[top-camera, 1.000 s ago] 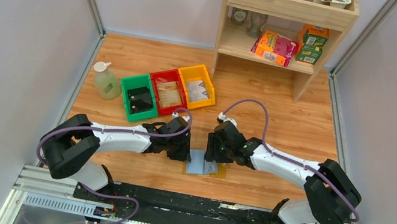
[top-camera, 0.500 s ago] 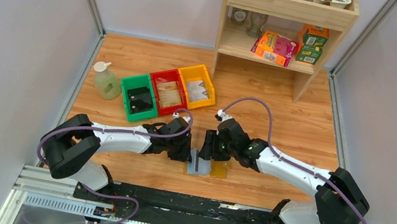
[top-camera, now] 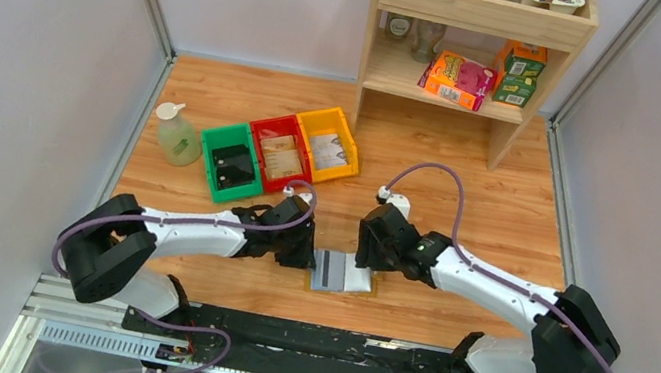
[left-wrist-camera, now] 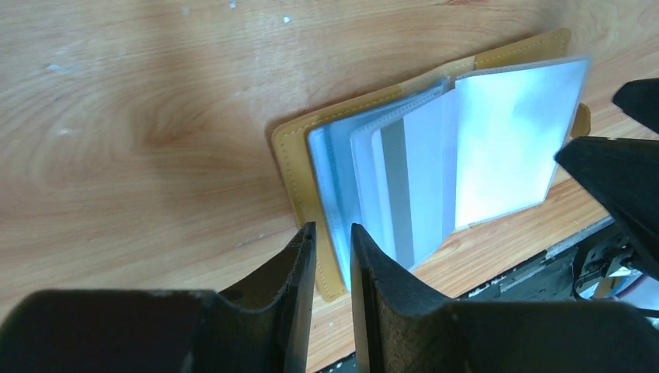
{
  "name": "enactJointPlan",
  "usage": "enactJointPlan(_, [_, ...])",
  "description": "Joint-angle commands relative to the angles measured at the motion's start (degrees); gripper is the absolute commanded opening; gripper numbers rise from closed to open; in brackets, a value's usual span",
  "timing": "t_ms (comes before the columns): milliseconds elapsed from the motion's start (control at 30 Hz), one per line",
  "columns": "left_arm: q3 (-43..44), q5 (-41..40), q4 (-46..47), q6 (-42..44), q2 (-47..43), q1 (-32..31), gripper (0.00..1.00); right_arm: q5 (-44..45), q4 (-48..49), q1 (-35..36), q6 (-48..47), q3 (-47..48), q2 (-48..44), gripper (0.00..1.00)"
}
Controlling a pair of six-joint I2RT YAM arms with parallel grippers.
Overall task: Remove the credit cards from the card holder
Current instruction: Remove the credit card from the card holder.
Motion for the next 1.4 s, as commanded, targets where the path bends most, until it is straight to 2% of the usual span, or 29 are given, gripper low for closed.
enactJointPlan(0, [-0.15, -5.46, -5.27, -0.09, -7.62, -0.3, 0.31, -0.03, 4.36, 0.08, -0.27, -0.63, -6.99, 0.58])
enactJointPlan(133, [0.56, -8.47, -8.28, 0.26, -14.31, -0.3, 0.33, -9.86, 14.89, -0.35, -1.42, -4.15, -9.73, 0.56])
enactJointPlan(267, [0.47, -5.24, -3.82, 0.0, -16.69, -0.22, 0.33, -18.48, 22.55, -1.85, 0.78, -7.23, -8.16, 0.52])
enactJointPlan(400, [0.38, 1.17, 3.48, -0.97, -12.14, -0.3, 0.31, -24.64, 30.54, -3.6, 2.62, -10.38, -4.82, 0.5])
enactJointPlan(600, [-2.08, 3.13, 10.86, -3.96, -4.48, -0.3, 0.26, -30.45, 38.73, -7.12, 4.91, -14.61, -0.25, 0.49])
enactJointPlan(900, [-5.16, 0.67, 9.83, -6.95, -1.75, -0.21, 0.19, -34.84, 46.46, -9.93, 6.58, -18.3, 4.85, 0.47])
enactJointPlan(1367, [-6.04, 0.84, 9.83, -7.56, 0.35, -0.21, 0.15, -42.93, 59.65, -13.8, 10.27, -22.96, 9.51, 0.19])
